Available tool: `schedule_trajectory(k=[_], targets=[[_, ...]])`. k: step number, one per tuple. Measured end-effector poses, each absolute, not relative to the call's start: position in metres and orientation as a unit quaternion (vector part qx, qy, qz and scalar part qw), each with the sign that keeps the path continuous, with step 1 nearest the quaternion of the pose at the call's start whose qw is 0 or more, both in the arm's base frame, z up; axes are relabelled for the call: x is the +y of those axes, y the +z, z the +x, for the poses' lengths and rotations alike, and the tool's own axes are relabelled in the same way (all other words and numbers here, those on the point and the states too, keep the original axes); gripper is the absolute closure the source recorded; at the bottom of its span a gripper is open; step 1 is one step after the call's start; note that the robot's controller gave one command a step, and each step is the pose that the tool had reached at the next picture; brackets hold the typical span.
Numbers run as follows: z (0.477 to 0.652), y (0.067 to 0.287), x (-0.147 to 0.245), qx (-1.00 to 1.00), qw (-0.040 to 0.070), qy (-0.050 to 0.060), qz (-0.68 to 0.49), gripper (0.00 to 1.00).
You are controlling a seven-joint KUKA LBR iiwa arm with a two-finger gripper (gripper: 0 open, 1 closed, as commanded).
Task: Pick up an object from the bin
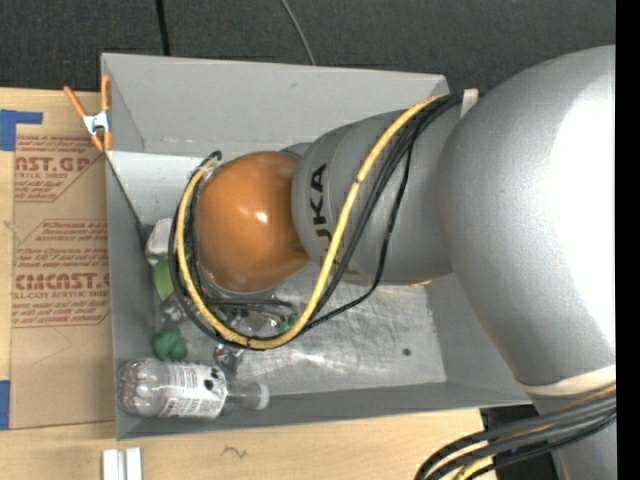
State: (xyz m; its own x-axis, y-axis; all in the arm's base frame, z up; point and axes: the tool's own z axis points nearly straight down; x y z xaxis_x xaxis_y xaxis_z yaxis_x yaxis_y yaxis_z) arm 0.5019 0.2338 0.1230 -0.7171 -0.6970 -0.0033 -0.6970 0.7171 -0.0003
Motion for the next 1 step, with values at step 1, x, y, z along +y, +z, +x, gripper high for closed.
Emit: schedule_trajectory(k=[1], targets=[[0.4896, 0.1716, 0.2351, 0.914, -0.001, 0.0, -0.407, 0.0]])
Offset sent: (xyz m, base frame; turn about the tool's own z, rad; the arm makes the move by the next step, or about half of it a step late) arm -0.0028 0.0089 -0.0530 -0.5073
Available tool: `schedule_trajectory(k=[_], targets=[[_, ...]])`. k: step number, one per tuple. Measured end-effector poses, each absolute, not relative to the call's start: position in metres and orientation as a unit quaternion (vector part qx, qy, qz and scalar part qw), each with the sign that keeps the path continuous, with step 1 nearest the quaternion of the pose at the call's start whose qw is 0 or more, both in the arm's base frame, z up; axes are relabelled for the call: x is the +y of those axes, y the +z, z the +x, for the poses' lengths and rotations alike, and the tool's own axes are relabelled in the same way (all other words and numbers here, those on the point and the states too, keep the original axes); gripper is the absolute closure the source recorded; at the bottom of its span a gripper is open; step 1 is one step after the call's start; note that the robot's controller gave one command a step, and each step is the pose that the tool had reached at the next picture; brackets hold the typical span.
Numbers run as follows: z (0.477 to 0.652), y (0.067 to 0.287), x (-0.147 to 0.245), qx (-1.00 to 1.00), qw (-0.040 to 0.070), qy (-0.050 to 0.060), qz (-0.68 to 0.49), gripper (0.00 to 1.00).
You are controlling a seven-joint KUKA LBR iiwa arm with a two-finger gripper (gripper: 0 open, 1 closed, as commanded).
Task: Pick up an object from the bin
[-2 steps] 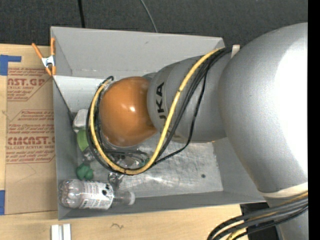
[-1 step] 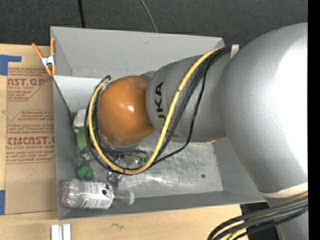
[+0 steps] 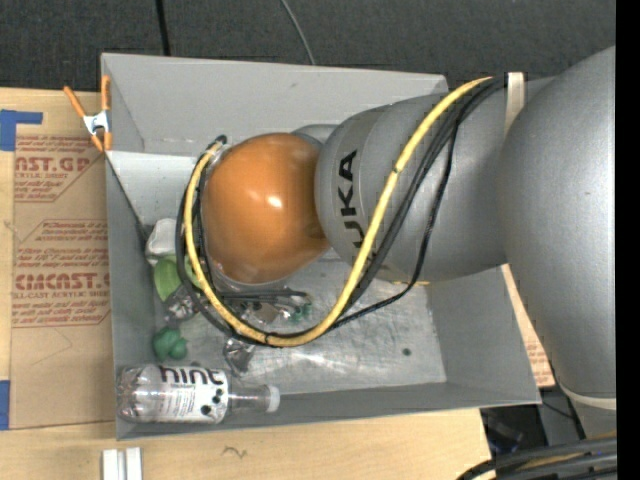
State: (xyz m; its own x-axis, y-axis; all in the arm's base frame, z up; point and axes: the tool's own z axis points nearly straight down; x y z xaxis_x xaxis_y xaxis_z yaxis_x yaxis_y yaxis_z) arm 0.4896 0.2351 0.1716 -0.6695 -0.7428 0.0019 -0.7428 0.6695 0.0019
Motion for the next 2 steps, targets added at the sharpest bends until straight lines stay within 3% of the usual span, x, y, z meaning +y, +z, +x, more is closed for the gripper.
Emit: schedule_trajectory(k=[1, 2], targets=[[0.497, 0.143, 0.241, -0.867, -0.007, 0.0, 0.499, 0.0], [0.492, 0.093, 0.24, -0.823, 0.001, -0.001, 0.567, 0.0]])
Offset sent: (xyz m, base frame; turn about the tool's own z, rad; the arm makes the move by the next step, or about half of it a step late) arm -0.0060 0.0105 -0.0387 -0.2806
